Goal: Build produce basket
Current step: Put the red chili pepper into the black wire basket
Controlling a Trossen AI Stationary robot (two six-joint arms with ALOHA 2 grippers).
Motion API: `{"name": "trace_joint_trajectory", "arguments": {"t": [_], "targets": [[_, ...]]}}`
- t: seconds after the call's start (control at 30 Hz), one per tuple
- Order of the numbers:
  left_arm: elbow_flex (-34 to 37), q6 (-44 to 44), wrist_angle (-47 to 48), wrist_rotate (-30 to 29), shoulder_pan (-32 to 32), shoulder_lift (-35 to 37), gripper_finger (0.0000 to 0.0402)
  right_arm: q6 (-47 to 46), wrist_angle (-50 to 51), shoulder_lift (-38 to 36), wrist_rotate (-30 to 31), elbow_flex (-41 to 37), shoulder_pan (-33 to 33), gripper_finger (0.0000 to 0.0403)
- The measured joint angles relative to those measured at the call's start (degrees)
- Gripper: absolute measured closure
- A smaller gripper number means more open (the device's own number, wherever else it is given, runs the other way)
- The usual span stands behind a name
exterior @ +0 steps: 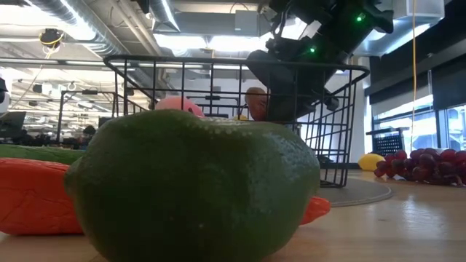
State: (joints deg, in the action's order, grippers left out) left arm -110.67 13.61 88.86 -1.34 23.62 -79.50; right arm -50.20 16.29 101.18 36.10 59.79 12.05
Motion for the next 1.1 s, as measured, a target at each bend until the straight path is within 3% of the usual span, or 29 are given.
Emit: {"name": "trace_joint_trajectory", "arguments": {"t": [0.23, 0.37, 0.67, 1.1], "targets": [[0.0, 0.0, 0.0, 0.0, 0.0, 0.0, 0.0333, 1.0, -0.8, 0.1, -1.0, -0.1, -0.9, 0.0292], [0.0, 0.1, 0.0, 0.0, 0.0, 0.0, 0.0333, 2.4, -0.7, 0.3, -3.3, 1.2, -1.4, 0.0277], [0.0, 0.1, 0.0, -0.1, 0.0, 0.0, 0.0333, 11.4, -0.4, 0.4, -1.7, 5.2, -1.4, 0.0312], [0.0, 0.1, 0.0, -0.1, 0.0, 0.0, 0.0333, 13.0, 3.0, 0.4, -5.6, 5.4, -1.4, 0.0315]]}}
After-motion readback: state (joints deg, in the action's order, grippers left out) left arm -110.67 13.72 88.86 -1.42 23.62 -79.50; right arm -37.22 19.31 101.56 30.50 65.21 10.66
